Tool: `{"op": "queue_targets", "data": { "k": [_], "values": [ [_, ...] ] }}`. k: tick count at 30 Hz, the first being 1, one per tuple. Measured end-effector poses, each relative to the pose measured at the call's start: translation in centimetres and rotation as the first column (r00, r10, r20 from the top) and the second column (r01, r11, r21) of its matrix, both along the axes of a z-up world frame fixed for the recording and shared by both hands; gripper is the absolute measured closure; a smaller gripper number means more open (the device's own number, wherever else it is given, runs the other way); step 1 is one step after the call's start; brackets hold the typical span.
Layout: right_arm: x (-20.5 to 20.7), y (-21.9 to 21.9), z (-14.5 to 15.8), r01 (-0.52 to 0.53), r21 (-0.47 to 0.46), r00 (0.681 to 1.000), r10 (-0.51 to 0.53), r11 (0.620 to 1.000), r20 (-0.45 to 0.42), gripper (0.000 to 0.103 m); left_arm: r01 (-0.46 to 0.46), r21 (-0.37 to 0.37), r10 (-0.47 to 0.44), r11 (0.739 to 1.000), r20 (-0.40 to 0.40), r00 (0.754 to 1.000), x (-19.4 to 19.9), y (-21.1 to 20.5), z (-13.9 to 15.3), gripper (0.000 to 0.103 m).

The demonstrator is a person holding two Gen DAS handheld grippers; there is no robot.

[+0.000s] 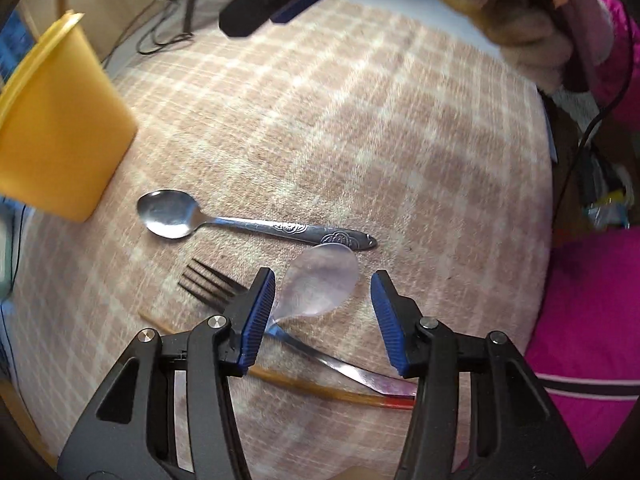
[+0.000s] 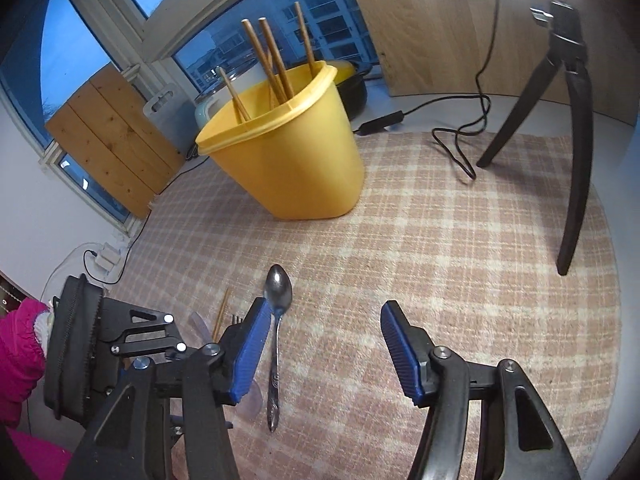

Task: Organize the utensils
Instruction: 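Close the left gripper on the clear plastic spoon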

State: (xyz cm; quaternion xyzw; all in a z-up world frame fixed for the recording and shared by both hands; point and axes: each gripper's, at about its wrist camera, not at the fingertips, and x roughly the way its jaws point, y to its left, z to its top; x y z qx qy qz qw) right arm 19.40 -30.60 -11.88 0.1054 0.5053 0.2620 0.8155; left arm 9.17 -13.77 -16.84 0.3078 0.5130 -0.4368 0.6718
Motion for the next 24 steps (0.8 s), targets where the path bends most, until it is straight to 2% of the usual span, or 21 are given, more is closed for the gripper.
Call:
{"op": "queue_targets", "data": {
  "k": [5,11,13,14,19,24],
  "values": [
    [-0.5,-0.8,-0.2,0.025,0.001,1.000,-0.025,1.000,-0.008,0.042,0.047,0.049,-0.047,0.998,0.006,0.999,0.1,-0.9,-1.3,0.052],
    [-0.4,-0.6,-0.4,0.027,-0.003,0.999,-0.028,1.000,-0.020,0.044,0.033,0.041,-0.034,0.999,0.018,0.999,0.6,-0.8,-1.8,0.052],
    [-0.1,-0.3,-0.5,0.025,-0.005,0.999,-0.025,1.000,-0.023,0.045,0.019,0.031,-0.020,0.999,0.017,1.000,1.2,-0.6,-2.0,0.056],
    [0.1,-0.1,-0.6,0.022,-0.003,0.999,-0.022,1.000,-0.025,0.046,0.003,0.020,-0.003,1.000,0.013,1.000,1.5,-0.4,-2.0,0.059],
    [1.2,1.5,-1.1,-0.009,-0.003,0.999,0.009,1.000,-0.035,0.049,-0.102,-0.040,0.102,0.994,-0.010,0.995,3.3,1.8,-1.8,0.059],
    [2.6,3.8,-2.0,-0.043,0.017,0.997,0.045,0.999,-0.071,0.060,-0.249,-0.120,0.244,0.961,-0.048,0.968,5.4,4.7,-1.6,0.060]
  ]
}}
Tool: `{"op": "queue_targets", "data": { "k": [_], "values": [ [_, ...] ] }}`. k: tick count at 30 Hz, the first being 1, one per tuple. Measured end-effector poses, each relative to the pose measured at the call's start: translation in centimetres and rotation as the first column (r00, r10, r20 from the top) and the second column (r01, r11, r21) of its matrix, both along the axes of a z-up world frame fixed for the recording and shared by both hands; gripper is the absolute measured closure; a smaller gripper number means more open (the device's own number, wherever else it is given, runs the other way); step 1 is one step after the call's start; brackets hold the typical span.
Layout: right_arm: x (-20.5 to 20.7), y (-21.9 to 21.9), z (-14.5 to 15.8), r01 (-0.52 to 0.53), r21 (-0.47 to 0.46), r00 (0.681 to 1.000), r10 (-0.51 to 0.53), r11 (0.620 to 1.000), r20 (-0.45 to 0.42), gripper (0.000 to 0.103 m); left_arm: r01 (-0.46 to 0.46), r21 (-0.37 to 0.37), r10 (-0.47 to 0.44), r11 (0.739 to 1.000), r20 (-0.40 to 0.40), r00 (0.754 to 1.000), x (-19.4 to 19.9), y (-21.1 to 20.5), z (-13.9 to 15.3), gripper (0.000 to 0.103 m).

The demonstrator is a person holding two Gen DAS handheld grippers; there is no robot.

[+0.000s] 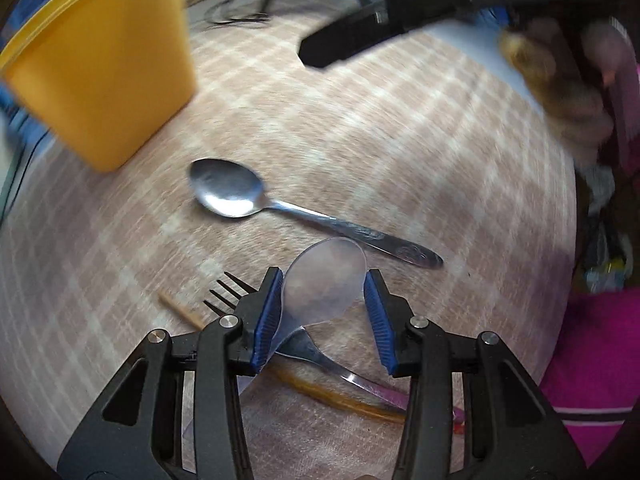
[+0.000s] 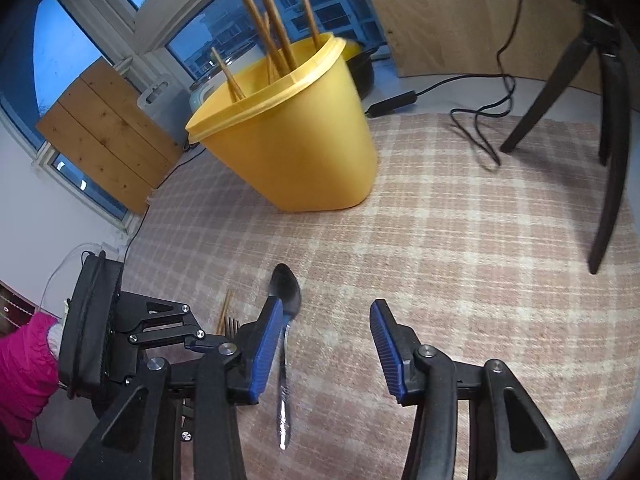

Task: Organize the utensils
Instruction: 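Close the left gripper on the clear plastic spoon, then grasp the dark plastic spoon with the right gripper while the left gripper holds the clear spoon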

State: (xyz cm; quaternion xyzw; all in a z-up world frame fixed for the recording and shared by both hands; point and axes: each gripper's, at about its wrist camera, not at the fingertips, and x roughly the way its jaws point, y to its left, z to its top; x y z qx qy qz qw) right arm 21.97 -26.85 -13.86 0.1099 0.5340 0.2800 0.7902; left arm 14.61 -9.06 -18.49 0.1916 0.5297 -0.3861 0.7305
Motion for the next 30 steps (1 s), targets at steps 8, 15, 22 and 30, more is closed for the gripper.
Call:
{"op": "queue_targets", "data": {
  "k": [8,15,22,30],
  "values": [
    [2.4,3.8,-2.6,-0.067,0.002,0.996,0.067,0.998,-0.058,0.066,-0.174,-0.082,0.174,0.981,-0.007,0.985,1.0,4.2,0.4,0.060],
    [2.7,6.8,-3.9,-0.150,-0.021,0.987,0.149,0.988,-0.066,0.067,-0.238,-0.110,0.239,0.965,-0.003,0.971,1.5,5.9,0.6,0.060],
    [2.2,9.8,-4.3,-0.247,-0.123,0.969,0.246,0.961,-0.022,0.067,-0.262,-0.117,0.264,0.958,0.003,0.964,0.5,9.2,1.4,0.060],
    [2.0,10.2,-4.2,-0.254,-0.177,0.967,0.256,0.951,-0.013,0.098,-0.276,-0.122,0.281,0.953,0.019,0.960,-0.1,11.7,1.9,0.060]
  ]
}}
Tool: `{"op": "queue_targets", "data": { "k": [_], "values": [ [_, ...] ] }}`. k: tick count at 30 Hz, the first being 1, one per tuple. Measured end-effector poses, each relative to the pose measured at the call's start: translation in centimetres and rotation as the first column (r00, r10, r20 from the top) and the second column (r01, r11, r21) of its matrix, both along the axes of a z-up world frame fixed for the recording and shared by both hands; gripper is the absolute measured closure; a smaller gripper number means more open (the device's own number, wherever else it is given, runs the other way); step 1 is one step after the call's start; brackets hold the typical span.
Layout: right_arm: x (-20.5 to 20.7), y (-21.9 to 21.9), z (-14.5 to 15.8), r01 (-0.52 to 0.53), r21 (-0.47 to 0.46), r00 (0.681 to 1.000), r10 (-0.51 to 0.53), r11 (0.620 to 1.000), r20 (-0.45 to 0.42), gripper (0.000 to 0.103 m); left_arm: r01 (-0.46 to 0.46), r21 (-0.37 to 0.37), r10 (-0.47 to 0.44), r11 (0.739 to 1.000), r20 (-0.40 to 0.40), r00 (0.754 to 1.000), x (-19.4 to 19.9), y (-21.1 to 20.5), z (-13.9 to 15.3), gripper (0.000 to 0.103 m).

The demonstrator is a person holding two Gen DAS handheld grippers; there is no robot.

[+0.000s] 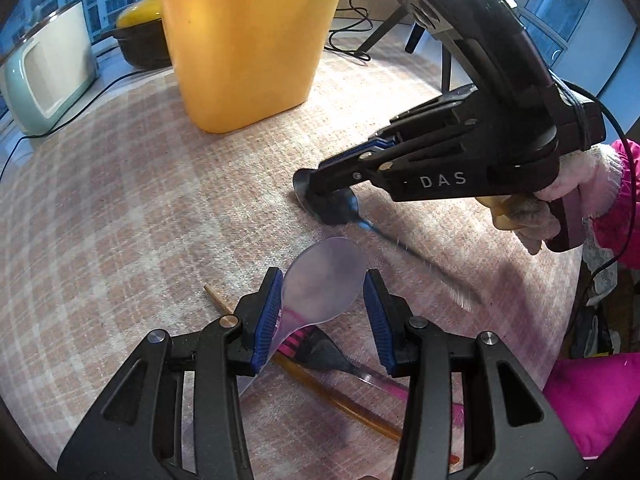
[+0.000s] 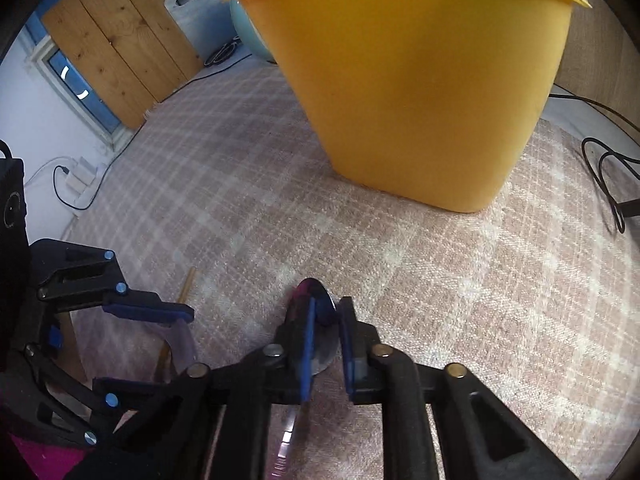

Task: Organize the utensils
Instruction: 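Grasp the dark plastic spoon with the right gripper while the left gripper holds the clear spoon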

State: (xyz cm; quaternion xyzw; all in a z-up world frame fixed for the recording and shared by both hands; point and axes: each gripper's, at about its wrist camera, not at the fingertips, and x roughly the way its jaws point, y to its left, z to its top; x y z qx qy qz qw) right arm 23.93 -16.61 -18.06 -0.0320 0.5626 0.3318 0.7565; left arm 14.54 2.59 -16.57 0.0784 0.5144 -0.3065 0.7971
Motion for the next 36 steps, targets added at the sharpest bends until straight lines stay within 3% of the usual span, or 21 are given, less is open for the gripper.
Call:
{"op": "queue_targets", "data": {
  "k": [4,14,19,24,30,36],
  "values": [
    [-0.2,-0.2,0.5,-0.006,-0.002,1.000,0.006,1.000,-0.002,0.101,-0.009,-0.002,0.009,1.000,0.006,1.000,-0.5,0.7,0.6,0.060],
    [0.0,-0.8,0.7,-0.006,0.101,0.994,0.017,0.995,-0.112,0.103,0.006,0.017,-0.006,1.000,0.013,1.000,-0.9,-1.3,0.7,0.061],
    [0.0,0.2,0.2,-0.001,0.103,0.989,0.016,0.995,-0.144,0.094,0.012,0.017,-0.012,1.000,0.011,1.000,-1.3,-1.7,0.9,0.061],
    [0.1,0.5,-0.9,0.010,0.116,0.981,0.012,0.993,-0.192,0.093,0.019,0.021,-0.020,1.000,0.011,1.000,-1.1,-3.1,0.2,0.061],
    [0.1,0.5,-0.7,0.034,0.137,0.980,-0.006,0.990,-0.198,0.102,0.028,0.031,-0.028,0.999,0.012,1.000,-0.9,-3.9,-0.3,0.061],
    [-0.5,0.0,0.7,0.039,0.108,0.989,-0.023,0.993,-0.146,0.103,-0.016,0.003,0.016,1.000,0.023,1.000,-0.8,-3.2,0.3,0.061]
  ]
}}
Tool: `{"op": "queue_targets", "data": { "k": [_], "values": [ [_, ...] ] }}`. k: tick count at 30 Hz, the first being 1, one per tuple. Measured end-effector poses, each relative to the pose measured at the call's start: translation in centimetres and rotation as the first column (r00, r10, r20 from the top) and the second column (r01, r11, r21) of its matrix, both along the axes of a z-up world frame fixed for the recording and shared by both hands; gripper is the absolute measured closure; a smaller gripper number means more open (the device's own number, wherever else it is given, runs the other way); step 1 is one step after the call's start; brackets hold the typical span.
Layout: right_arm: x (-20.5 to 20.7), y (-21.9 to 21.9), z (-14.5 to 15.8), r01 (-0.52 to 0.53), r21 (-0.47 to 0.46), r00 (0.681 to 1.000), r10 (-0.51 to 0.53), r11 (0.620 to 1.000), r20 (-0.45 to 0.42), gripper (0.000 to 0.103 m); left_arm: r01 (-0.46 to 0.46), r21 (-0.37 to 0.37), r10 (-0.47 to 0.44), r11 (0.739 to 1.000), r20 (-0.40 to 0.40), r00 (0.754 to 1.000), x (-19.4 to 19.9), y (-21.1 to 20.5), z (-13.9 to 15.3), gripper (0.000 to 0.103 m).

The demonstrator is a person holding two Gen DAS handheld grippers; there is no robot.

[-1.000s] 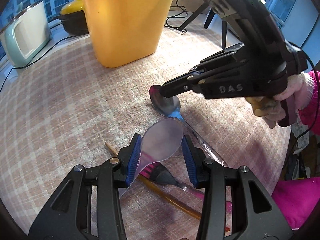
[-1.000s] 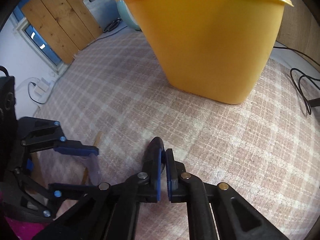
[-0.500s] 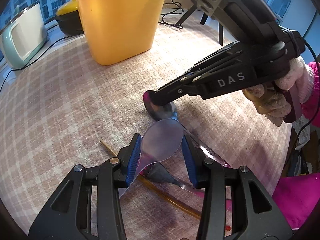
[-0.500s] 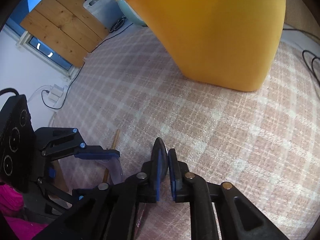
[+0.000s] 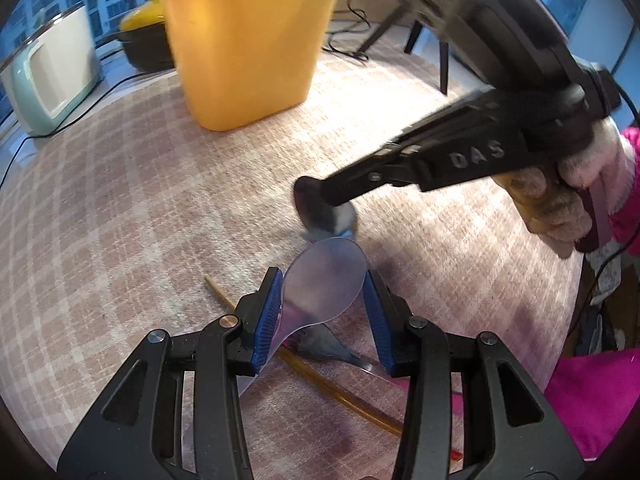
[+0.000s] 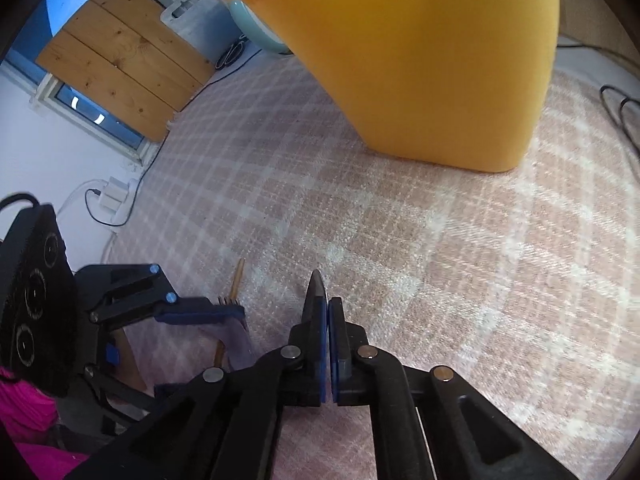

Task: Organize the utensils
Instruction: 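Grasp the dark plastic spoon with the right gripper while the left gripper holds the clear spoon, then lift and carry both spoons to the yellow bucket with both grippers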

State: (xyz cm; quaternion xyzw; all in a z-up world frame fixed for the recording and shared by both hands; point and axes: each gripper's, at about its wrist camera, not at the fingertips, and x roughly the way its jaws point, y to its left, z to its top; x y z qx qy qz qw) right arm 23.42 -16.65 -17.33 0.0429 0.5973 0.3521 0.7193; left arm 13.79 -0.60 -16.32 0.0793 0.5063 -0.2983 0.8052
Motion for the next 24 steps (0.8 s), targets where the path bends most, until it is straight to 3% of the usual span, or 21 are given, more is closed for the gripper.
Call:
{"op": "queue_targets", "data": {
  "k": [9,17,24],
  "values": [
    [-2.2,-1.8,4.9,0.061,-0.010,0.981,-0.058,0.998,0.185,0.103,-0.075,-0.091,0.081,0.993,0.064,0.995,0.0,1.5,3.4,0.061],
    [-4.7,-3.6,10.3,0.116,0.010,0.921,-0.111,0.993,0.373,0.103,-0.106,-0.149,0.129,0.983,0.154,0.980,-0.3,2.4,7.1,0.061],
    [-5.9,-4.4,14.0,0.124,0.017,0.869,-0.117,0.992,0.481,0.103,-0.117,-0.236,0.169,0.965,0.213,0.962,0.2,2.9,10.4,0.061]
  ]
}}
